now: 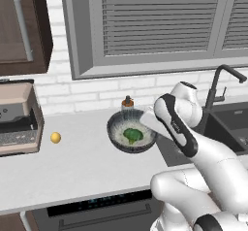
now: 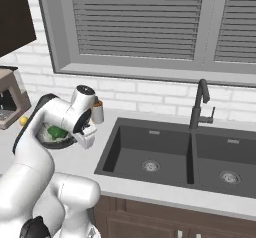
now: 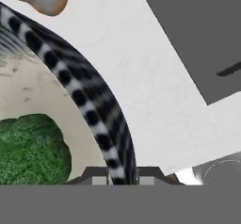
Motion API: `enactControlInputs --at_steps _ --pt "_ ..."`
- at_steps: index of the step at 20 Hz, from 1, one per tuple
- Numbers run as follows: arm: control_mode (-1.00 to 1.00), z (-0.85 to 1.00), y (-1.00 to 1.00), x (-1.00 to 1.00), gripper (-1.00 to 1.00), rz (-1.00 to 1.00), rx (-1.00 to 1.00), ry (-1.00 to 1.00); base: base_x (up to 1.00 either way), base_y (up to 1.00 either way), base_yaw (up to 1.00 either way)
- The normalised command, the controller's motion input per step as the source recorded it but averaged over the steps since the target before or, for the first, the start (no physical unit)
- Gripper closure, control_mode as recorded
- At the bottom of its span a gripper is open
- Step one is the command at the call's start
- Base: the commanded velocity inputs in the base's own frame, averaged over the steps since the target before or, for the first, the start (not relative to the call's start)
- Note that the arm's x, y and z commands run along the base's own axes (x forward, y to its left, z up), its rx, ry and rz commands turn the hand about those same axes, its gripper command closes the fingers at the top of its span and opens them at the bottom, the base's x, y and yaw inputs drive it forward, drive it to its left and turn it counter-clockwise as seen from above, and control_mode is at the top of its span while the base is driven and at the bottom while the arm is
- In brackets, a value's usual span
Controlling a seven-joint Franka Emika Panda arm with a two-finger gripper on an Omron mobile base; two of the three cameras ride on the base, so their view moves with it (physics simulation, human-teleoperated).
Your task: Pick the broccoli from the sink and place it in the bowl. Then pick the bowl and place it in the microwave. Then close the microwave door and press the start button.
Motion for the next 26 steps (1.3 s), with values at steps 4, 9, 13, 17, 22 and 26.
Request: enactControlInputs --at_steps 4,9,13,17,22,26 --pt "-1.0 0.68 -0.16 -0.31 1.0 -0.48 0.0 0.08 0.0 0.0 0.0" --pt "-1.0 0.59 -0.05 -0.32 1.0 -0.61 0.0 0.03 0.0 0.0 0.0" --pt "-1.0 0.69 -0.12 -0.43 1.0 -0.58 0.01 0.02 0.0 0.0 0.0" --pt "-1.0 0.91 -0.22 -0.57 1.0 -0.34 0.1 0.09 0.0 0.0 0.0" --pt "-1.0 0.94 -0.23 -0.6 1.0 -0.15 0.19 0.09 0.0 0.0 0.0" --pt "-1.0 0.62 -0.06 -0.49 1.0 -0.01 0.11 -0.01 0.0 0.0 0.0"
